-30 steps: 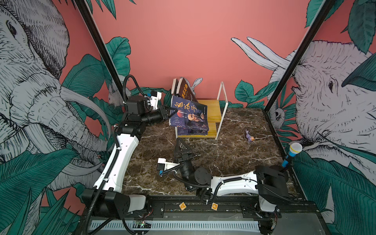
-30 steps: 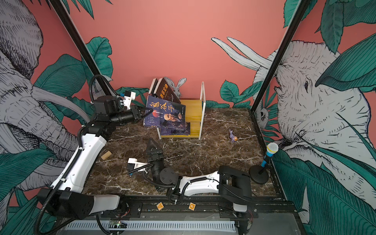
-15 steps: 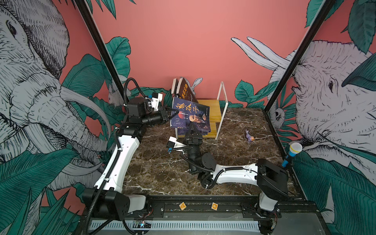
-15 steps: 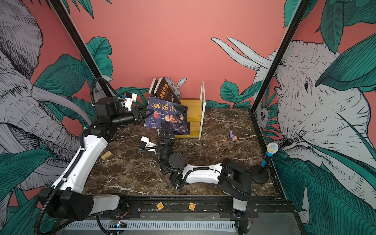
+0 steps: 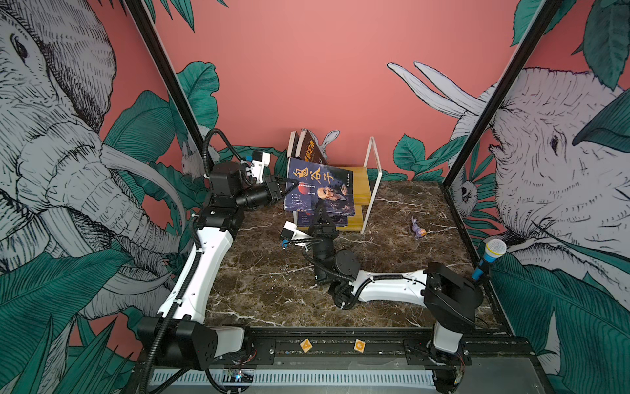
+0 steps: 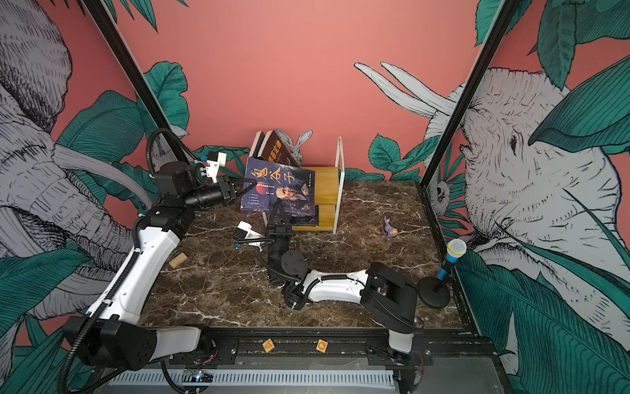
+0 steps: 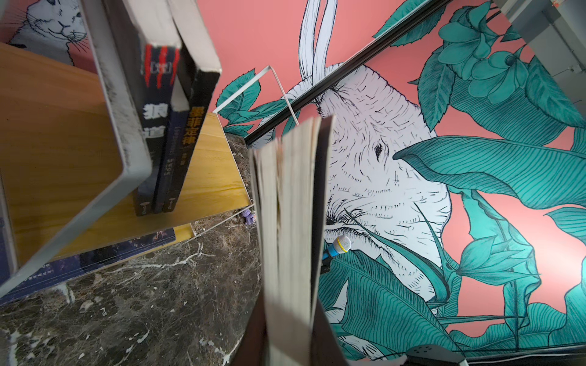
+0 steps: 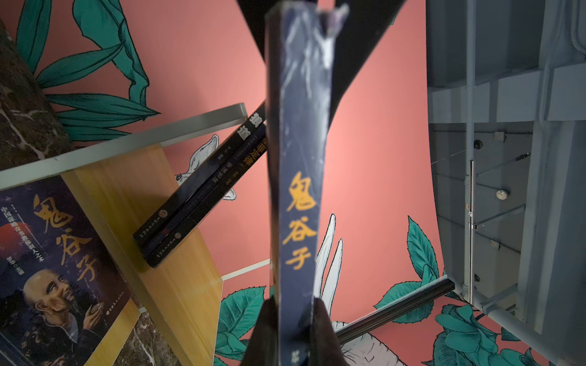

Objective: Stacking books/files
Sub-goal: Pass the book.

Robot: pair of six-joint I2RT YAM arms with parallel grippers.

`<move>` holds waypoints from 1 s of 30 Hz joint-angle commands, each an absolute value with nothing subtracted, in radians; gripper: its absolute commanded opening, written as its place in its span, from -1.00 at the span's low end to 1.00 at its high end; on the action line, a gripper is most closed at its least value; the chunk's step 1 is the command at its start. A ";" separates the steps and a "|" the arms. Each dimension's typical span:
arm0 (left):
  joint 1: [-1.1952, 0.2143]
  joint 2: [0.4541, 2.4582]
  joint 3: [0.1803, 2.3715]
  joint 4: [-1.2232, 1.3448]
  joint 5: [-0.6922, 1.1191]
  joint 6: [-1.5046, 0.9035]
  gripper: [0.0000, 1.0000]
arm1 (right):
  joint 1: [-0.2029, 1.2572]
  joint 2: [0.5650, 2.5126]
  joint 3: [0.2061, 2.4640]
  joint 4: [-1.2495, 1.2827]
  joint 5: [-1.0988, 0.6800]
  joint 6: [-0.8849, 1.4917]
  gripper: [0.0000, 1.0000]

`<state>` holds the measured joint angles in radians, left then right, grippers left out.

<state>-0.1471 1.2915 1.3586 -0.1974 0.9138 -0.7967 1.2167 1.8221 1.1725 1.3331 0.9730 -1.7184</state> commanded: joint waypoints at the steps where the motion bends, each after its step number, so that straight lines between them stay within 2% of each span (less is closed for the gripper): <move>1: -0.147 1.238 1.359 -0.171 0.951 -0.802 -1.00 | 1.203 1.828 1.210 1.412 0.976 -1.746 -1.00; 2: -0.147 1.237 1.356 -0.169 0.948 -0.800 -0.87 | 1.203 1.830 1.208 1.413 0.974 -1.744 -1.00; 4: -0.145 1.229 1.356 -0.167 0.945 -0.794 -0.33 | 1.203 1.831 1.209 1.412 0.975 -1.741 -1.00; 9: -0.118 1.205 1.351 -0.169 0.959 -0.781 0.23 | 1.204 1.819 1.210 1.413 0.978 -1.726 -1.00; 12: -0.068 1.176 1.337 -0.163 0.972 -0.770 0.46 | 1.204 1.793 1.224 1.412 0.982 -1.700 -1.00; 17: 0.055 1.126 1.281 -0.155 0.998 -0.753 0.68 | 1.200 1.735 1.262 1.410 0.999 -1.597 -1.00; 22: 0.141 1.091 1.237 -0.220 0.988 -0.654 0.80 | 1.181 1.679 1.340 1.374 1.035 -1.458 -1.00; 24: 0.167 1.083 1.232 -0.274 0.968 -0.588 0.98 | 1.167 1.644 1.353 1.296 1.040 -1.354 -1.00; 30: 0.175 1.083 1.222 -0.506 0.794 -0.284 0.99 | 1.076 1.542 1.436 0.851 1.024 -0.828 -1.00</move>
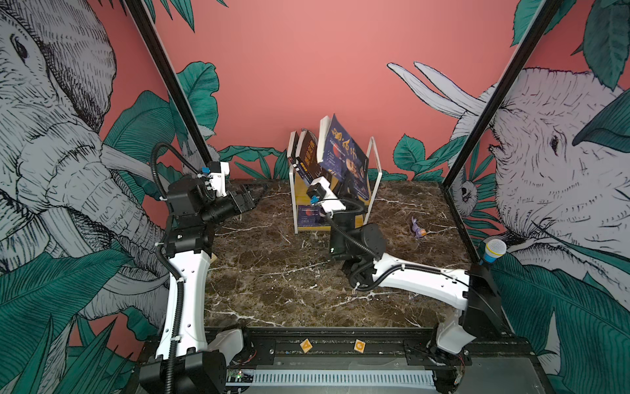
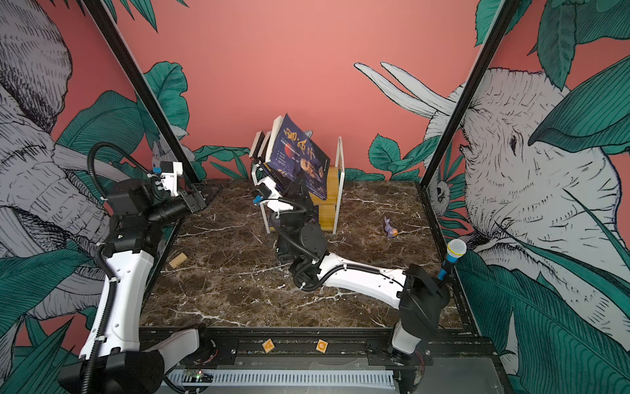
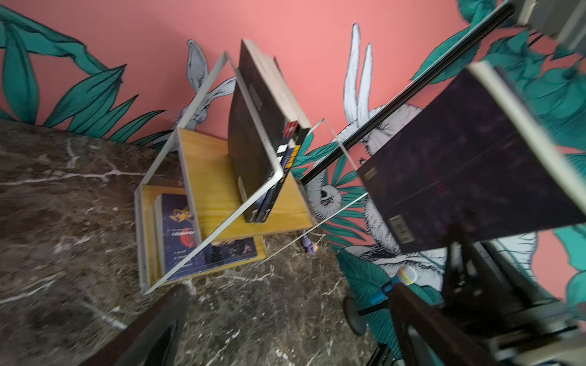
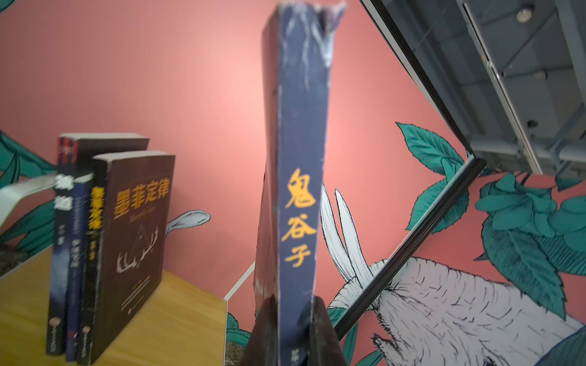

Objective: Stacking books/files
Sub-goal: Place the book on the bookshelf.

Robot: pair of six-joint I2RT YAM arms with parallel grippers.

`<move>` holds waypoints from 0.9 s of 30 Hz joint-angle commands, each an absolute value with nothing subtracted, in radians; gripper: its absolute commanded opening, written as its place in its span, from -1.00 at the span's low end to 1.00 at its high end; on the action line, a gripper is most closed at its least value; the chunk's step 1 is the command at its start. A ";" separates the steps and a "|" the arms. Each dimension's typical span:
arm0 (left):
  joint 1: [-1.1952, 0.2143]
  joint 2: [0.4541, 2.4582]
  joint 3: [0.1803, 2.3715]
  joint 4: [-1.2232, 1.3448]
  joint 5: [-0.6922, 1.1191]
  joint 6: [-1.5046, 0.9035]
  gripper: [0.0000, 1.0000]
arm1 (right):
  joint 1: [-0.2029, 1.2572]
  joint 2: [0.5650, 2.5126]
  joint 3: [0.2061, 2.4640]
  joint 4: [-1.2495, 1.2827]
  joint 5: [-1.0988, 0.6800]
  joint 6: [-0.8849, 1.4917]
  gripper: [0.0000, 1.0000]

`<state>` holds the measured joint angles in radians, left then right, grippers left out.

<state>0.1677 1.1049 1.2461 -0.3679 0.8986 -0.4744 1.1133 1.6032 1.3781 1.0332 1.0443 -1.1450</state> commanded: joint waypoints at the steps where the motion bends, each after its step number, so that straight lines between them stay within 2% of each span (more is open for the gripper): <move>1: 0.175 1.077 1.197 -0.511 0.759 -0.253 0.99 | 1.060 1.535 1.456 0.768 1.006 -0.721 -1.00; 5: 0.174 1.063 1.134 -0.491 0.719 -0.191 0.99 | 1.014 1.540 1.533 0.531 0.951 -0.454 -1.00; 10: 0.176 1.058 1.111 -0.455 0.724 -0.212 0.99 | 0.963 1.576 1.605 0.398 0.854 -0.256 -1.00; 18: 0.177 1.051 1.084 -0.425 0.736 -0.215 0.99 | 0.953 1.694 1.726 0.382 0.770 -0.226 -1.00; 27: 0.176 1.049 1.084 -0.439 0.699 -0.161 0.99 | 0.871 1.733 1.661 0.429 0.713 -0.039 -1.00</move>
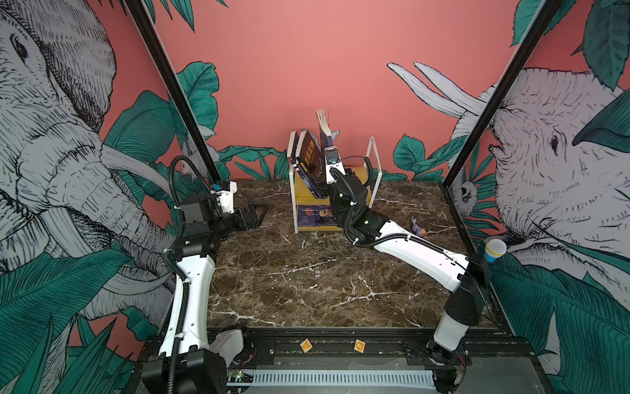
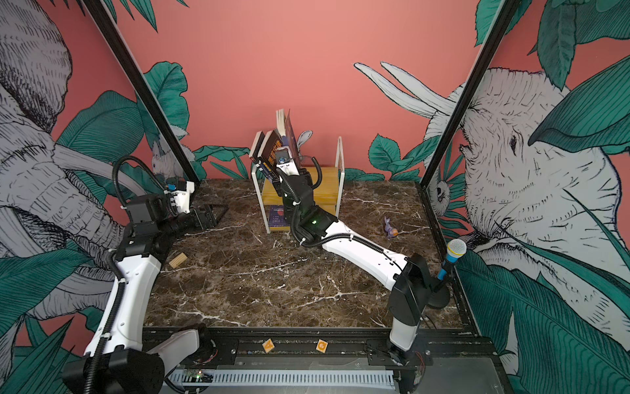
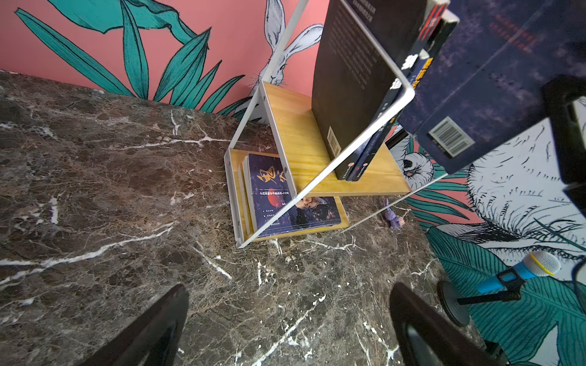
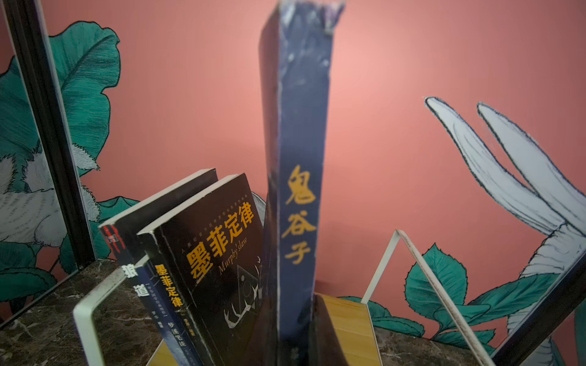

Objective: Stacking books/files
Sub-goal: Place the book on the bookshelf.

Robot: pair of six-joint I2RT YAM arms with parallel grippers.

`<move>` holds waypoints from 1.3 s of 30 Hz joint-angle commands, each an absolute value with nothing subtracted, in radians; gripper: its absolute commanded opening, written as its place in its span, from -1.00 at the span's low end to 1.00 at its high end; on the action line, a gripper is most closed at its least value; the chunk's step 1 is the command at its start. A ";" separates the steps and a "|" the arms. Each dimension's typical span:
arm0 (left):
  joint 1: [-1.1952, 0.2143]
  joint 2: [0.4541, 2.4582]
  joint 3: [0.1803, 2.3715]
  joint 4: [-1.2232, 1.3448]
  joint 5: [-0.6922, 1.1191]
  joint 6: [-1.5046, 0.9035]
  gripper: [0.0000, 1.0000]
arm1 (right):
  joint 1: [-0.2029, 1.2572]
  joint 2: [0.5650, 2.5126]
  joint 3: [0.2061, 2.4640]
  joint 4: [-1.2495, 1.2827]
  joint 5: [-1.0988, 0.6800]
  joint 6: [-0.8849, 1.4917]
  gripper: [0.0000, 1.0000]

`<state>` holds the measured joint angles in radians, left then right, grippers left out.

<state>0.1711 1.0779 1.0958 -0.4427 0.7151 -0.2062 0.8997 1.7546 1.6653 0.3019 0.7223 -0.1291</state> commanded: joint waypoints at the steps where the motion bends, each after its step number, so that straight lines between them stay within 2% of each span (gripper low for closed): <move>1: 0.176 1.048 1.082 -0.440 0.689 -0.157 0.99 | 0.865 1.737 1.650 0.445 0.721 -0.032 -1.00; 11: 0.172 1.057 1.083 -0.433 0.706 -0.164 0.99 | 0.860 1.834 1.637 0.644 0.808 -0.080 -1.00; 17: 0.162 1.060 1.086 -0.440 0.699 -0.154 0.99 | 0.861 1.881 1.669 0.616 0.779 -0.028 -1.00; 27: 0.149 1.062 1.085 -0.437 0.708 -0.152 0.99 | 0.861 1.887 1.593 0.627 0.693 0.085 -1.00; 36: 0.134 1.055 1.080 -0.445 0.702 -0.144 0.99 | 0.859 1.906 1.553 0.666 0.647 0.099 -0.62; 39: 0.131 1.062 1.078 -0.439 0.706 -0.156 0.99 | 0.859 1.894 1.522 0.699 0.646 0.123 -0.40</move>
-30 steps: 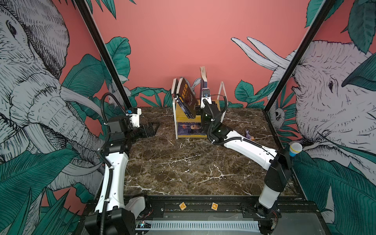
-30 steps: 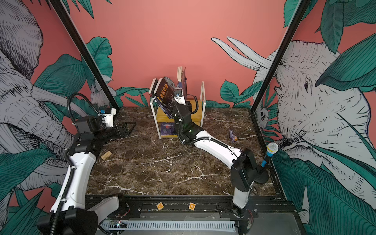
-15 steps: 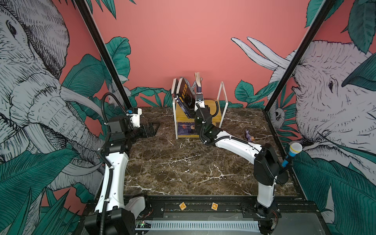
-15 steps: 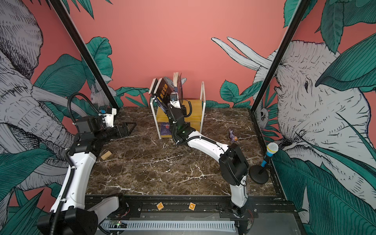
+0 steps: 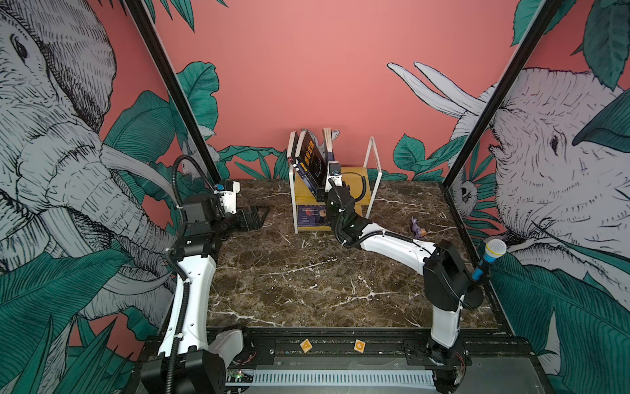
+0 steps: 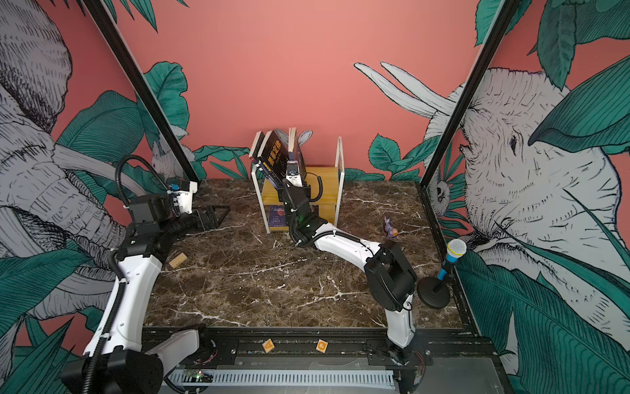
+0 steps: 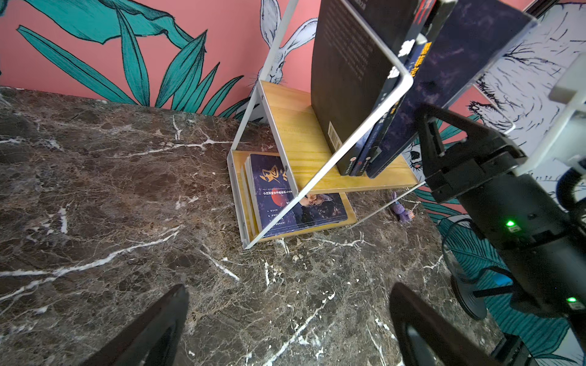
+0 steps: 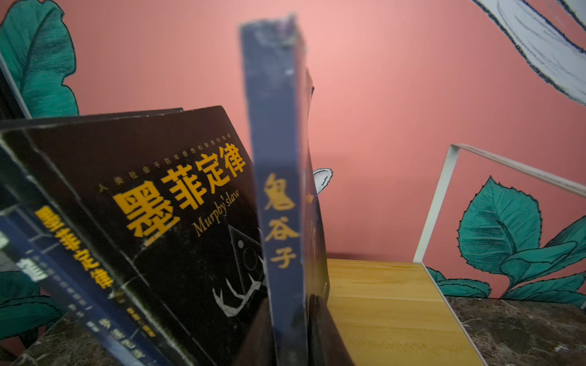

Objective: Stacking books/files
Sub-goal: Place the book on the bookshelf.

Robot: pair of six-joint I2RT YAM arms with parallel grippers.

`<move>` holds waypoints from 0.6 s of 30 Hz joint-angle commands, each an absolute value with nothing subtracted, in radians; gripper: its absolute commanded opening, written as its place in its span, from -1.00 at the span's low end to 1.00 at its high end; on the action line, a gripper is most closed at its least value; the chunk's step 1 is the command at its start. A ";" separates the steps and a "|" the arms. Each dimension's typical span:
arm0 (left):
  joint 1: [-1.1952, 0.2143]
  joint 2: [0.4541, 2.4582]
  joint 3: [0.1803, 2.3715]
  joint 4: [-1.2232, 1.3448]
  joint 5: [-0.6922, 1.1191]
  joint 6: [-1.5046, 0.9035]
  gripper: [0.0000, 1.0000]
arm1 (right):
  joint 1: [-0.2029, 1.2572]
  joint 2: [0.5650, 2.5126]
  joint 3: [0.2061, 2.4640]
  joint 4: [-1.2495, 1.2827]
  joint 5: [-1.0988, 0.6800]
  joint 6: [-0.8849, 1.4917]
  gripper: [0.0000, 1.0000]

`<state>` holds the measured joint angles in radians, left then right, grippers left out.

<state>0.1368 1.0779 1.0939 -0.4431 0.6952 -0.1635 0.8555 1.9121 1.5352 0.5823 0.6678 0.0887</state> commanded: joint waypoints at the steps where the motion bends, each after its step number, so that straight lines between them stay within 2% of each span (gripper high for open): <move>1: 0.129 1.065 1.078 -0.440 0.705 -0.156 0.99 | 0.859 1.891 1.513 0.704 0.642 0.131 -0.38; 11: 0.127 1.059 1.068 -0.437 0.693 -0.146 0.99 | 0.859 1.881 1.474 0.715 0.571 0.179 -0.23; 18: 0.127 1.060 1.067 -0.439 0.690 -0.146 0.99 | 0.860 1.858 1.455 0.707 0.452 0.240 -0.01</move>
